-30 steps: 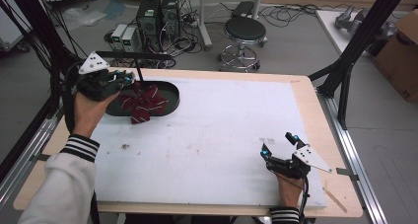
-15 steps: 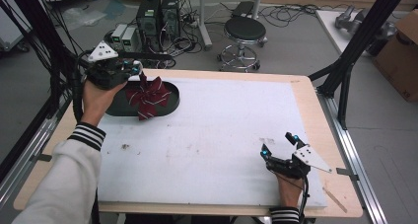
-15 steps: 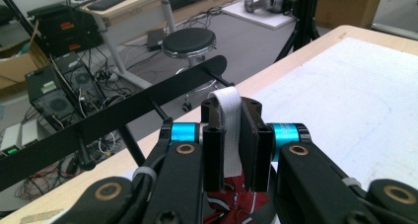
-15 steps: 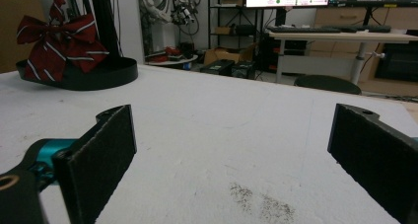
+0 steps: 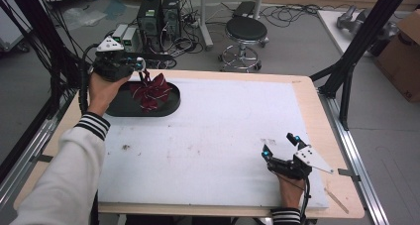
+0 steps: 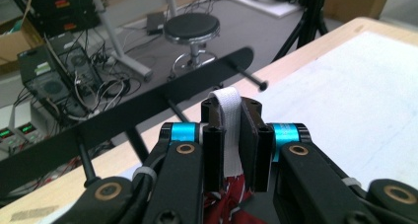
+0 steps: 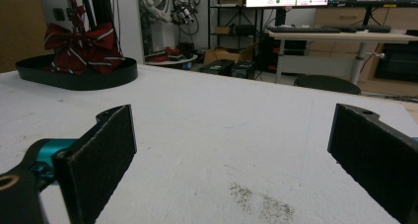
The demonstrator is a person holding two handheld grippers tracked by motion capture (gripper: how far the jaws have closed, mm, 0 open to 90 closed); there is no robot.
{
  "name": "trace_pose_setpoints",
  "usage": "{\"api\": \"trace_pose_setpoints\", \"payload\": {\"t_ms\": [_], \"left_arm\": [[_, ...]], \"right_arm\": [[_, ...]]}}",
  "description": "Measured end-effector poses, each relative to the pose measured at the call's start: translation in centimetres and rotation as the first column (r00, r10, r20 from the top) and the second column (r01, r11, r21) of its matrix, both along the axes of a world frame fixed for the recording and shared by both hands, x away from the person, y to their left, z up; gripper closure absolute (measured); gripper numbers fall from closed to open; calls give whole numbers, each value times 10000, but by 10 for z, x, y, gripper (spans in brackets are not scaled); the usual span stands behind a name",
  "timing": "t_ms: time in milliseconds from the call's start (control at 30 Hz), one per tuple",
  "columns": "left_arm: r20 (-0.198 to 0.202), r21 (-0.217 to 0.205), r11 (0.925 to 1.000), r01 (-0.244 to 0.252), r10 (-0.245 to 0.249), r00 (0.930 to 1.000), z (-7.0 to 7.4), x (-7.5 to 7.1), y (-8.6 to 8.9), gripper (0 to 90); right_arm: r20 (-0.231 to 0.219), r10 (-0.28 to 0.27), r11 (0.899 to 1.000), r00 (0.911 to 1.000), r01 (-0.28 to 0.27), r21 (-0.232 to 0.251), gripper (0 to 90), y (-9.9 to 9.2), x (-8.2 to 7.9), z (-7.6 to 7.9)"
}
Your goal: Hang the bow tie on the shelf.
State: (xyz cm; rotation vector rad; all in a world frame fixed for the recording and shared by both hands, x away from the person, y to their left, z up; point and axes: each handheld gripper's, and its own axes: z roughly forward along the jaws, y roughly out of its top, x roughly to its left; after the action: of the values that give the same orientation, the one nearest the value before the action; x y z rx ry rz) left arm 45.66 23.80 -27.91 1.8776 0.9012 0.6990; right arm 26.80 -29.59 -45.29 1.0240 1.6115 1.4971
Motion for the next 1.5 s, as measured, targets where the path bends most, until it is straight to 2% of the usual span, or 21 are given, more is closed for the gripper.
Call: {"api": "trace_pose_setpoints", "payload": {"t_ms": [267, 600, 800, 1133, 1500], "left_arm": [[-249, 116, 9998, -186, 189, 9995, -7, 7, 3, 808], [-233, 328, 9994, 57, -49, 9997, -2, 14, -6, 808], [-453, 388, 9990, -231, 249, 9987, -5, 18, 0, 808], [-454, 413, 9975, -575, 594, 9972, -5, 23, 7, 807], [-500, 646, 9907, -1201, 1235, 9911, -5, 32, 6, 805]], "right_arm": [[20, -10, 10000, 10000, 10, -18, 34, 0, 0, 0], [5, 1, 10000, 10000, -1, -47, 33, 0, 0, 0], [-2, -11, 10000, 10000, 11, -30, 33, 0, 0, 0], [-28, 7, 10000, 10000, -7, -53, 33, 0, 1, 0], [-48, -6, 10000, 10000, 6, -49, 34, 1, 0, 0]]}}
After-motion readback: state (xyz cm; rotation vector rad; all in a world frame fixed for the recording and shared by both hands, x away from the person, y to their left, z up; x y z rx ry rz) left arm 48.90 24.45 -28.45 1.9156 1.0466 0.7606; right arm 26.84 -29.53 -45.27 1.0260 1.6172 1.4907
